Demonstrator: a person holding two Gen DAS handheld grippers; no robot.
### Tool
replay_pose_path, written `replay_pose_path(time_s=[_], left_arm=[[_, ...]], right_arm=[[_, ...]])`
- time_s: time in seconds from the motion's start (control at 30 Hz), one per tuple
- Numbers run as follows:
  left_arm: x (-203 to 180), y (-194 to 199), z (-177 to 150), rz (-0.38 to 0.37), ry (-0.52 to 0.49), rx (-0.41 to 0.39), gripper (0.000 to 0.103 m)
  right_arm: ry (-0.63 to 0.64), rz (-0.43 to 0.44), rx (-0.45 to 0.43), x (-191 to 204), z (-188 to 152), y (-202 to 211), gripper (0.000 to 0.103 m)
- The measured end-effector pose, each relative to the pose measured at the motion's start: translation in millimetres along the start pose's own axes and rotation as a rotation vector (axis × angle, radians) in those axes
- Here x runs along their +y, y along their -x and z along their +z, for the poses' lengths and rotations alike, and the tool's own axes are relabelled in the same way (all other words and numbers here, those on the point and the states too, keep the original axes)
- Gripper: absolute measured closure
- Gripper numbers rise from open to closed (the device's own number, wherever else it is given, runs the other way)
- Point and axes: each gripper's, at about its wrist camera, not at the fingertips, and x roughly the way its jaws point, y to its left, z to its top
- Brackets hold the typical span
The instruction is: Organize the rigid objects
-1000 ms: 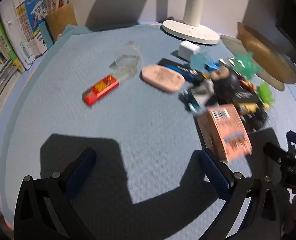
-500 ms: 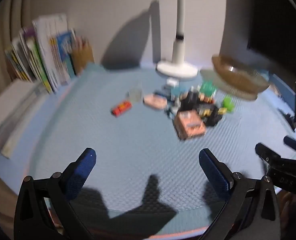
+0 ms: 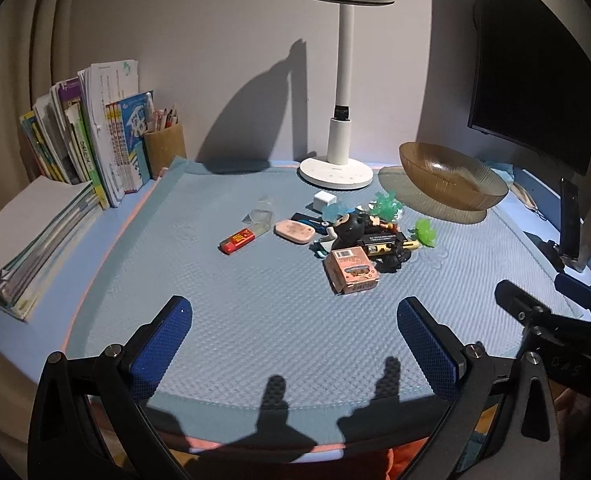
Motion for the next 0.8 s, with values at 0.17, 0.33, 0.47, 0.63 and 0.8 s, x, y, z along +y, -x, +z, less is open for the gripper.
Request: replay_pose_path(time_s=[0.17, 0.33, 0.47, 0.63, 0.8], left_arm=[[1.1, -8.2, -2.2, -0.016, 0.023, 0.031, 0.001], [3.6, -13.3, -5.4, -0.028, 0.056, 0.051, 0.001], [-3.5, -16.7, -7.5, -0.033, 0.04, 0.067, 0.001], [-10.6, -18.7, -7.9, -0.035, 0.016, 0.074, 0.001], [-13.1, -21.6, -8.4, -0.038, 0.007, 0.085, 0.001]], right_arm=[[0.012, 0.01, 0.039, 4.1, -1.6, -8.5, 0.0], [0.029, 0.0, 0.058, 10.4, -4.8, -13.7, 0.0], [0.039, 0.0, 0.077, 13.7, -8.3, -17.5, 0.0], [0.027, 0.003, 0.092, 11.9, -9.4, -20.8, 0.0], [0.012, 0.008, 0.103, 8.7, -8.5, -23.9, 0.0]])
